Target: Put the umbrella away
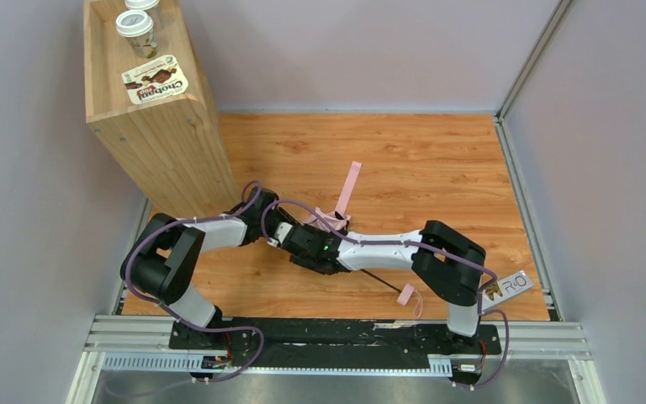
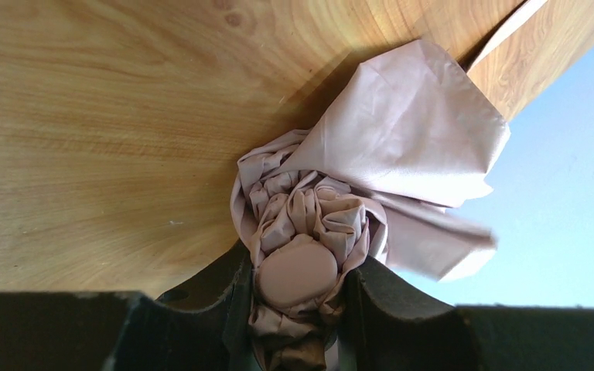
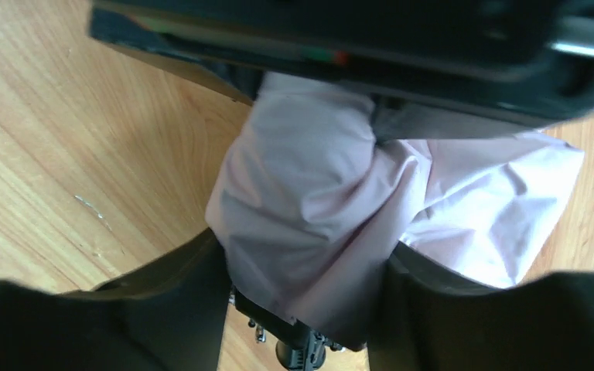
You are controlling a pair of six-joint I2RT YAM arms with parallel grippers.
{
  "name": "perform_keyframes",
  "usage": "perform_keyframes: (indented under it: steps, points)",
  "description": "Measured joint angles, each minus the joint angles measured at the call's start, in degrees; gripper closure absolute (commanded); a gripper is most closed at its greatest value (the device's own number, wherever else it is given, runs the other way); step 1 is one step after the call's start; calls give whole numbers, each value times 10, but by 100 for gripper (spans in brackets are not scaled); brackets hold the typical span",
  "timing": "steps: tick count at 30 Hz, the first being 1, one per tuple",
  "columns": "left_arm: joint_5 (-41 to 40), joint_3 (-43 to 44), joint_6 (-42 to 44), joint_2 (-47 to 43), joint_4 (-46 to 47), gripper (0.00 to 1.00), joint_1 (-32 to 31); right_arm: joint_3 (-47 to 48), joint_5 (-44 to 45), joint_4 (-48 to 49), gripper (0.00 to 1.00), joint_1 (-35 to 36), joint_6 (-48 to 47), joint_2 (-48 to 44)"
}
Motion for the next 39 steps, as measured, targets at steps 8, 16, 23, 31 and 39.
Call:
perform_keyframes:
  steps: [8, 16, 23, 31, 39]
  points:
    - [-12, 1, 6, -4, -10, 91, 6, 19, 2, 2, 100, -2, 6, 26]
    - [-32, -10, 79, -36, -16, 21, 5, 25, -80, -3, 100, -34, 11, 21]
    - [-82, -143, 92, -171, 93, 20, 2, 29, -330, -8, 100, -111, 0, 4]
    - [-81, -174, 61, -160, 176, 20, -5, 41, -526, -14, 100, -177, 22, 25]
    - [-103, -87, -10, -95, 65, 23, -46, 61, -584, -41, 100, -194, 38, 44]
